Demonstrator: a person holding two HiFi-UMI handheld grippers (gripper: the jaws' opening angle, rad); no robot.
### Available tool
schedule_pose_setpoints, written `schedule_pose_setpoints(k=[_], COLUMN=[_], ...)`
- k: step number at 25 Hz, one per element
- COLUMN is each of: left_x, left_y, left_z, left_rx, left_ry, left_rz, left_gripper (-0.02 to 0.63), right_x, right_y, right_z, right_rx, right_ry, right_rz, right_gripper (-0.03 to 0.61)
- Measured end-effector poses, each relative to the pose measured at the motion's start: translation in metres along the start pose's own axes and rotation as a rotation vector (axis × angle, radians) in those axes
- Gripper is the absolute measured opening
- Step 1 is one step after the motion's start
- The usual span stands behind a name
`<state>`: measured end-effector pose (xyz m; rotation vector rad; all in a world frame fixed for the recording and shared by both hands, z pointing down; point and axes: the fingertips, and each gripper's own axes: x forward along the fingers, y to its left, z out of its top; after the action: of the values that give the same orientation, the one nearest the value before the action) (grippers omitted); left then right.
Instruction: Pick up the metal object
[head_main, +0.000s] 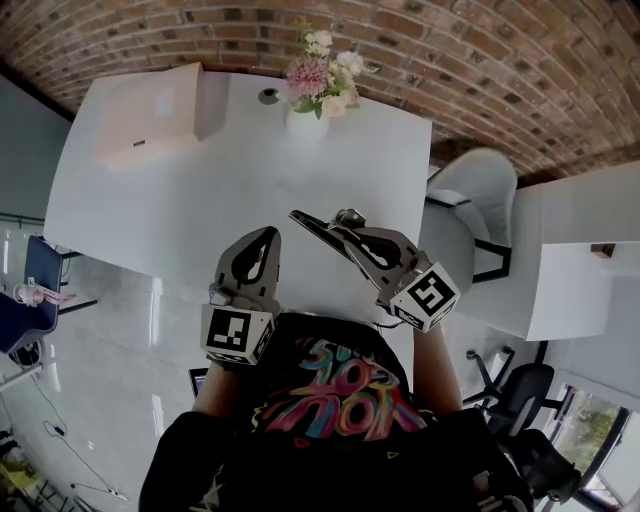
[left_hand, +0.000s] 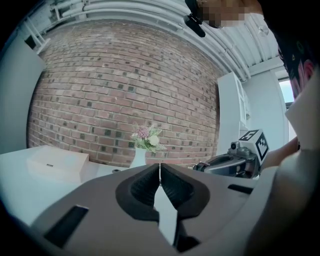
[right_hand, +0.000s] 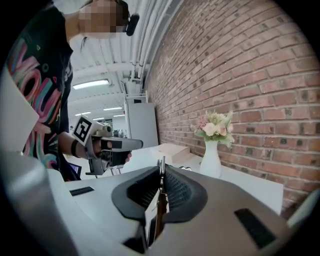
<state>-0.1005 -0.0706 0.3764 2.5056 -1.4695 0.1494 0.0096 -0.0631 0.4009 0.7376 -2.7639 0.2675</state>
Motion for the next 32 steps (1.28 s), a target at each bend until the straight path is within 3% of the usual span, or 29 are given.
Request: schedule_pose_setpoints(k=[9, 16, 22, 32], left_x=[0.004, 0.008, 0.015, 0.03], left_y=[-0.011, -0.013, -0.012, -0.011], left_z=[0.015, 0.027, 0.034, 0.039], left_rx=[0.02, 0.033, 0.035, 0.044], left_ry=[-0.029, -0.051, -0.065, -0.061], left_rz=[-0.029, -0.022, -0.012, -0.024], left_gripper=[0.031, 0.031, 0.031, 0.031], right_x=[-0.044, -0.073, -0.088, -0.079], right_y=[-0.006, -0.023, -0.032, -0.046], right_z=[0.042, 0.046, 0.049, 0.05], right_rx=[-0.032, 0.009, 0.042, 0.057], right_ry=[-0.145, -0.222, -0.263, -0.257], right_rz=[-0.188, -0.314, -0.351, -0.332], right_gripper=[0.044, 0.044, 0.044, 0.043])
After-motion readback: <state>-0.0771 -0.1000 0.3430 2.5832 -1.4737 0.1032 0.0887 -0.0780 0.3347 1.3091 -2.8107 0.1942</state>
